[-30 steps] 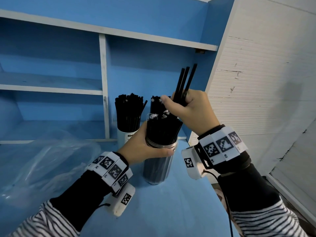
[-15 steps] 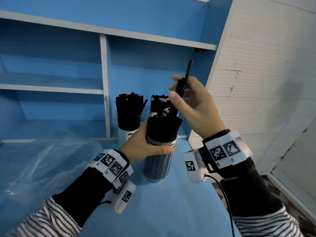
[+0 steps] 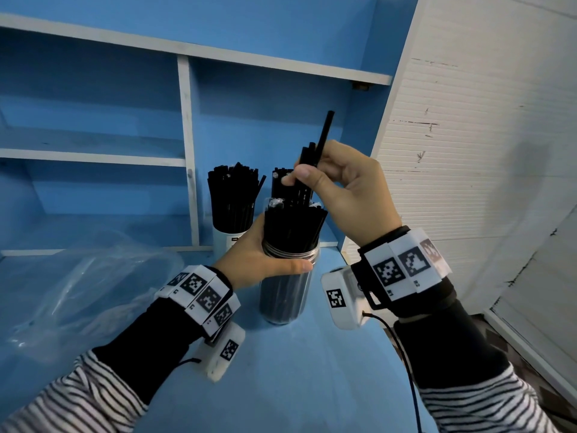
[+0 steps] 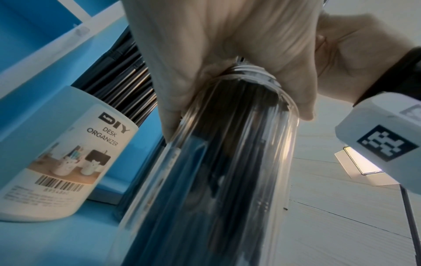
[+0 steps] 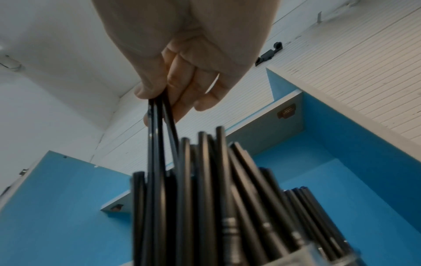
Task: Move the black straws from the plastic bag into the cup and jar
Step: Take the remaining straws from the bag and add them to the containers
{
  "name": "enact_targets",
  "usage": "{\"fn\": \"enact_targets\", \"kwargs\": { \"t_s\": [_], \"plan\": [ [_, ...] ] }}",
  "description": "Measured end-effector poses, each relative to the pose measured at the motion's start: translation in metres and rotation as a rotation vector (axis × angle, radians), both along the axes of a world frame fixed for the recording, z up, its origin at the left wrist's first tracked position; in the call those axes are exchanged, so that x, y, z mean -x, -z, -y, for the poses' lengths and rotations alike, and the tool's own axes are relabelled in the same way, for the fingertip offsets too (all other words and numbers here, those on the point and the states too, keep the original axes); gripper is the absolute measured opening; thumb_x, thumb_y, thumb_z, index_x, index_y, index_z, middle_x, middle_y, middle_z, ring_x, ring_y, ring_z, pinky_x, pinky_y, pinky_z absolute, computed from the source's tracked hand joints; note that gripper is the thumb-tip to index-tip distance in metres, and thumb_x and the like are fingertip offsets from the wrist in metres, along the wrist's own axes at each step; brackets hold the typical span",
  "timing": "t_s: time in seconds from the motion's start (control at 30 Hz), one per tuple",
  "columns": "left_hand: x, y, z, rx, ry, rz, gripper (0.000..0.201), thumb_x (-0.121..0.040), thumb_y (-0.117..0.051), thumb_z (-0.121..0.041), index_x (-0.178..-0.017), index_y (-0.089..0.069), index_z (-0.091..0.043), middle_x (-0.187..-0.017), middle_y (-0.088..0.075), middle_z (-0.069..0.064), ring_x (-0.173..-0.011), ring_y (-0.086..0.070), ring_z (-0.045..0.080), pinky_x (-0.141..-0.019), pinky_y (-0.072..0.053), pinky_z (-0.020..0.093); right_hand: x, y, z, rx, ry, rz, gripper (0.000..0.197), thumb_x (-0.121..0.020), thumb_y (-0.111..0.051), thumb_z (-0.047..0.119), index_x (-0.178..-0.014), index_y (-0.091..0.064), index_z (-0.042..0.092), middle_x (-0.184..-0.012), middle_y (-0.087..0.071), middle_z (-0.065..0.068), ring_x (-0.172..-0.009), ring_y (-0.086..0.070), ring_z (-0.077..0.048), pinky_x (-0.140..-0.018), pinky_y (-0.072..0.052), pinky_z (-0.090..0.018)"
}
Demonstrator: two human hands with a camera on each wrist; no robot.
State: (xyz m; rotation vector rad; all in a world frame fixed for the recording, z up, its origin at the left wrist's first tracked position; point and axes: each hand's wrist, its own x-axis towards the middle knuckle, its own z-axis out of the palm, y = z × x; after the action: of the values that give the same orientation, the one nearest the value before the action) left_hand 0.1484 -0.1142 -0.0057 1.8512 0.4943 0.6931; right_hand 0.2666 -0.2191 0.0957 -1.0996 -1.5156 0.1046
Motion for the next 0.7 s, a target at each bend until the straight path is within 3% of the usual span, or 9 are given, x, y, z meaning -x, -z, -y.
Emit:
{"fn": "enact_targets", "kwargs": {
  "t_s": [0.1,0.17,0.33,0.43,0.6,0.7],
  "plan": [
    [-0.001,0.001,0.0,0.004,-0.009,0.011,0.094,-0.044,-0.089,-0.048,-0.125,-0.041,-0.043,-0.12,-0.06,-0.022,-0.11,-0.056,-0.009,-0.095,-0.045,0.022,0.006,0.003,-0.004,-0.007,-0.041,-0.059,0.017,-0.092,-0.061,0.005,-0.096,-0.057,-0.011,-0.08,-0.073,-0.009,-0.086,-0.073,-0.019,-0.085,-0.058,-0.042],
    [-0.002,0.0,0.001,0.021,0.0,0.024,0.095,-0.046,-0.088,-0.05,-0.128,-0.042,-0.039,-0.122,-0.06,-0.02,-0.112,-0.057,-0.007,-0.096,-0.046,0.023,0.006,0.004,-0.006,-0.011,-0.036,-0.077,0.009,-0.092,-0.06,0.003,-0.095,-0.058,-0.005,-0.079,-0.072,-0.009,-0.086,-0.073,-0.021,-0.084,-0.058,-0.041],
    [-0.001,-0.002,0.002,0.063,-0.017,0.032,0.079,-0.055,-0.079,-0.06,-0.123,-0.042,-0.046,-0.123,-0.057,-0.023,-0.115,-0.054,-0.007,-0.102,-0.045,0.027,0.003,-0.001,-0.01,-0.014,0.006,-0.066,0.015,-0.091,-0.063,0.009,-0.095,-0.059,-0.005,-0.084,-0.074,-0.009,-0.083,-0.073,-0.022,-0.083,-0.058,-0.045],
    [-0.001,-0.005,0.003,0.079,0.004,0.029,0.071,-0.058,-0.079,-0.056,-0.118,-0.043,-0.048,-0.124,-0.056,-0.022,-0.115,-0.053,-0.006,-0.103,-0.044,0.026,0.001,-0.002,-0.01,-0.025,0.014,-0.053,0.014,-0.091,-0.062,0.008,-0.097,-0.06,-0.004,-0.085,-0.074,-0.01,-0.083,-0.073,-0.02,-0.082,-0.058,-0.041],
    [0.0,-0.005,0.002,0.112,0.032,0.023,0.071,-0.053,-0.08,-0.056,-0.114,-0.043,-0.052,-0.126,-0.055,-0.021,-0.12,-0.052,-0.002,-0.103,-0.043,0.027,-0.006,0.001,-0.009,0.019,0.075,-0.002,0.018,-0.092,-0.063,0.014,-0.1,-0.06,-0.002,-0.083,-0.075,-0.005,-0.085,-0.072,-0.019,-0.082,-0.054,-0.051],
    [0.002,-0.006,0.003,0.128,0.029,0.036,0.067,-0.06,-0.084,-0.053,-0.113,-0.044,-0.052,-0.125,-0.056,-0.021,-0.117,-0.053,-0.004,-0.101,-0.043,0.024,-0.007,-0.001,-0.008,0.034,0.096,-0.007,0.016,-0.091,-0.065,0.016,-0.098,-0.062,0.003,-0.081,-0.075,-0.002,-0.085,-0.073,-0.017,-0.083,-0.055,-0.051]
  ]
}}
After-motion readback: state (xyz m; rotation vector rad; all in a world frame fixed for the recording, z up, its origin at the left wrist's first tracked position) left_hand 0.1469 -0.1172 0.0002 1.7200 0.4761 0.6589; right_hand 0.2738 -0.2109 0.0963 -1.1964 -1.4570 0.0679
